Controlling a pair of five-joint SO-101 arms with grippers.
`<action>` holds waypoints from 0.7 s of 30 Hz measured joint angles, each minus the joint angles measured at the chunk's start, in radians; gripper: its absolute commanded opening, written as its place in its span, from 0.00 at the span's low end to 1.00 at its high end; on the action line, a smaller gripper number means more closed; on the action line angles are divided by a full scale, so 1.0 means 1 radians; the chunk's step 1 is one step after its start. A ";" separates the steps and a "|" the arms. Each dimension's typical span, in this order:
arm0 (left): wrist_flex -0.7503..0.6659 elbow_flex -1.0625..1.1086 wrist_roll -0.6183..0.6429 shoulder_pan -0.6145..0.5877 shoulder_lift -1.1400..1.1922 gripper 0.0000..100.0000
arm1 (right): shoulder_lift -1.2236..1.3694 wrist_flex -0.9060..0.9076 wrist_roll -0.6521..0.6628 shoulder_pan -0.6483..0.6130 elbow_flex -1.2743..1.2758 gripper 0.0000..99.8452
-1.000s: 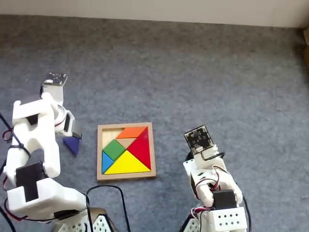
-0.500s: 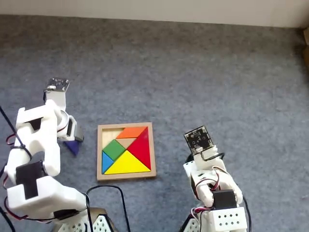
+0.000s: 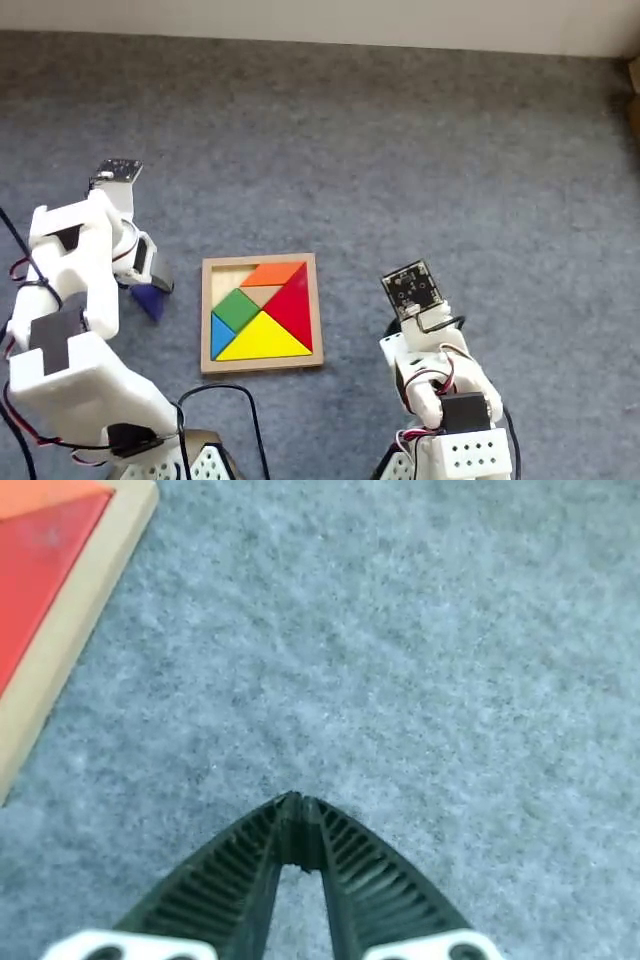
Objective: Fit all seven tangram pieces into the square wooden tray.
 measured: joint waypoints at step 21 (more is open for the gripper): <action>0.055 -0.003 -0.002 0.032 -0.081 0.26 | 0.000 0.000 0.000 0.000 0.000 0.01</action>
